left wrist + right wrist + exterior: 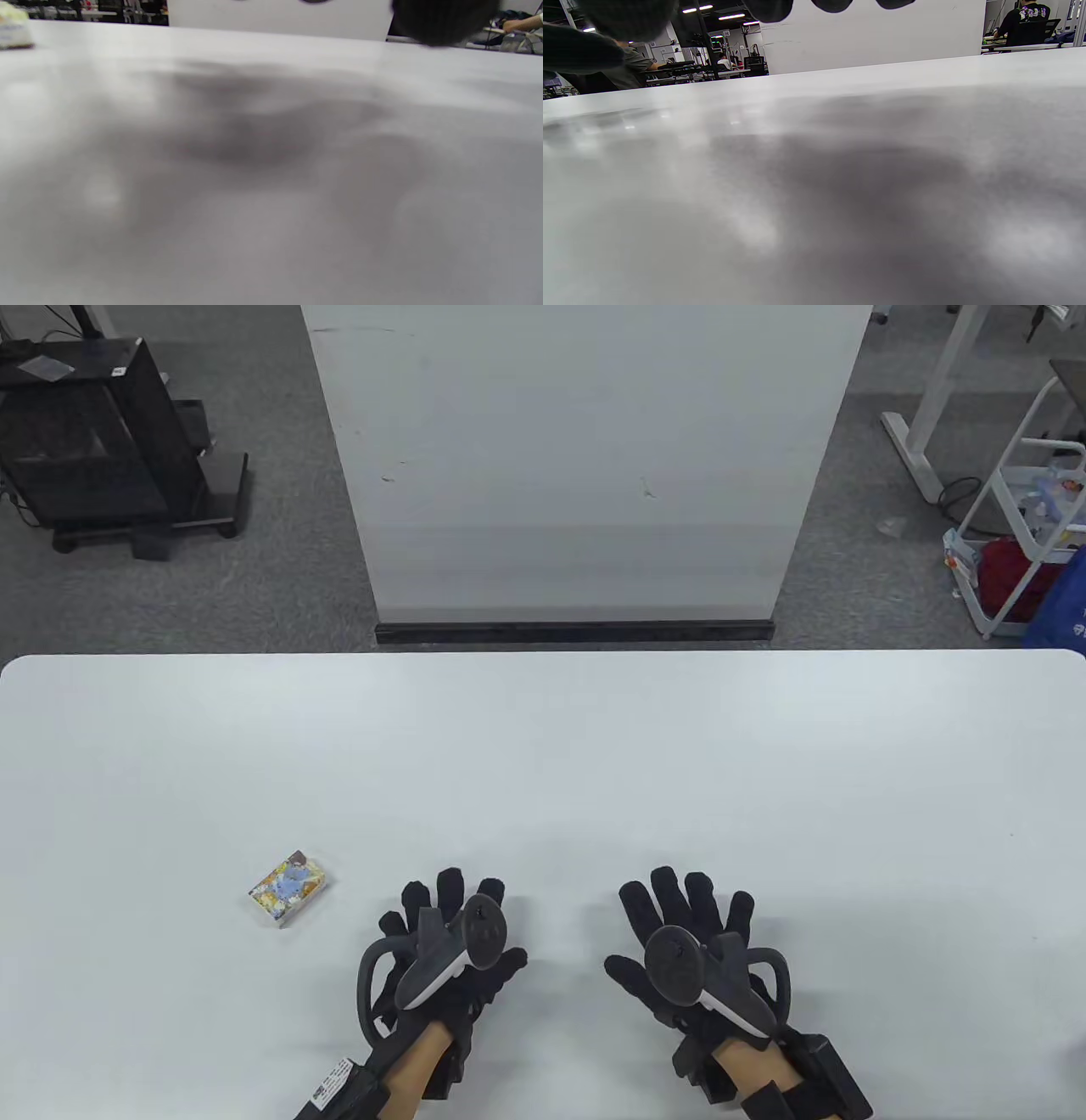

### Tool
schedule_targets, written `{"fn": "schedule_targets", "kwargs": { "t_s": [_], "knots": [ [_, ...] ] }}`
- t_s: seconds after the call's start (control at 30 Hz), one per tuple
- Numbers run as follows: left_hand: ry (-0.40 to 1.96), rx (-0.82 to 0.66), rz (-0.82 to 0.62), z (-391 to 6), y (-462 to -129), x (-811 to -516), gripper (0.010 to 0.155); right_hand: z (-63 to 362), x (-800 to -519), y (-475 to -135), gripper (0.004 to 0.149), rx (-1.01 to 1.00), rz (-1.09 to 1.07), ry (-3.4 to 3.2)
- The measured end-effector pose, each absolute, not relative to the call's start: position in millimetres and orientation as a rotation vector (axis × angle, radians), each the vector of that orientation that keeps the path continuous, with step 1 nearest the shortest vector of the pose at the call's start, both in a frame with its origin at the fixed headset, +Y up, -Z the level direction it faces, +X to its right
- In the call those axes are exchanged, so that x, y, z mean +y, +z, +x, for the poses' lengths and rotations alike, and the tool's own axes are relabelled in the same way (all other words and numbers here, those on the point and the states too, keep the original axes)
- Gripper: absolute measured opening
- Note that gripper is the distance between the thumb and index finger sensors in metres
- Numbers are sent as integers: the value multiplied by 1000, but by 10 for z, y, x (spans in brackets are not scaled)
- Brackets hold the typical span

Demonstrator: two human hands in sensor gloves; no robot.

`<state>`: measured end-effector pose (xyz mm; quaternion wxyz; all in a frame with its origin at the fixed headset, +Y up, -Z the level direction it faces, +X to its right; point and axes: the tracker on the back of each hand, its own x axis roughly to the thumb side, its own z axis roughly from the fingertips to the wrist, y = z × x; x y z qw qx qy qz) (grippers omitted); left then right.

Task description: Tear open small pack of tissues

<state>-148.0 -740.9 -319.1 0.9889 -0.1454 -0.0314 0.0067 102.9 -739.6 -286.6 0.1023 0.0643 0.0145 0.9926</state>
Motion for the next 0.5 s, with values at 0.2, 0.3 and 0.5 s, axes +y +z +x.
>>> {"fn": "schedule_targets", "kwargs": {
  "t_s": [0.2, 0.3, 0.5],
  "knots": [
    [7, -72, -256, -1473, -3218, -7348, 80, 1028, -7382, -2861, 86, 46, 185, 2926],
    [39, -33, -196, -1606, -3280, -7259, 81, 1030, -7338, -2846, 86, 23, 187, 2915],
    [122, 135, -77, -2120, -3449, -7085, 85, 1034, -7330, -2849, 87, 16, 188, 2917]
  ]
}}
